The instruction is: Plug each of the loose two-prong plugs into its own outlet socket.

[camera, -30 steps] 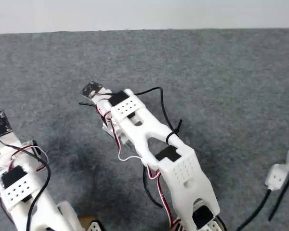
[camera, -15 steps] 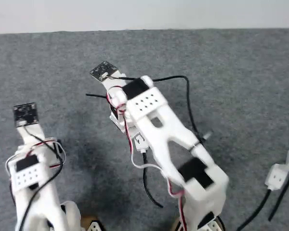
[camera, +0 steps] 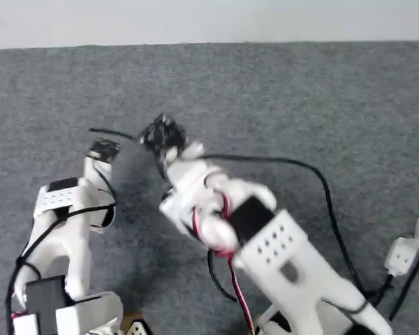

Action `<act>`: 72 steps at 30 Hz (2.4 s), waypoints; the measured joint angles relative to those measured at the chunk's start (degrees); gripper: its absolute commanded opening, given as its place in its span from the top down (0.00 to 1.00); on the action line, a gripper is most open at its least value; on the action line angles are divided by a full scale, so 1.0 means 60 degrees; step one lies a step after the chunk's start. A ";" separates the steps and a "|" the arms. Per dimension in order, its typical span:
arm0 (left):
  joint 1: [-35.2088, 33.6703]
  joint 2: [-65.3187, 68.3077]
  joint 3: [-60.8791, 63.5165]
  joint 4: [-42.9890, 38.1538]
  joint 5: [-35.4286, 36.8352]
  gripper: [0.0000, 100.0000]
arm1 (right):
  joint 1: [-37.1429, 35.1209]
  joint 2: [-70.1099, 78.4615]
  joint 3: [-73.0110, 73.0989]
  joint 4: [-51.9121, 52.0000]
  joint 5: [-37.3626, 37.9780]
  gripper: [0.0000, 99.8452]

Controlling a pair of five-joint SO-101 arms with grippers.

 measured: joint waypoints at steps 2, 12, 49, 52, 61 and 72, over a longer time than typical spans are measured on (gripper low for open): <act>0.0161 0.0000 0.0000 0.0059 -0.0440 0.96 | -0.0278 -0.0249 0.0630 -0.0454 -0.0249 0.99; 0.0264 -0.0821 0.0645 0.0337 -0.1758 0.96 | -0.0440 0.0821 0.0996 -0.1641 -0.0747 0.99; 0.0513 -0.5304 0.3810 -0.1026 -0.1421 0.96 | 0.1700 0.3370 0.2359 -0.5070 0.2476 0.99; 0.0513 -0.5304 0.3810 -0.1026 -0.1421 0.96 | 0.1919 0.3531 0.2168 -0.5070 0.2593 0.99; 0.0513 -0.5304 0.3810 -0.1026 -0.1421 0.96 | 0.2462 0.3150 0.2183 -0.4938 0.2799 0.99; 0.0513 -0.5304 0.3810 -0.1026 -0.1421 0.96 | 0.2505 0.3048 0.2183 -0.4938 0.2828 0.99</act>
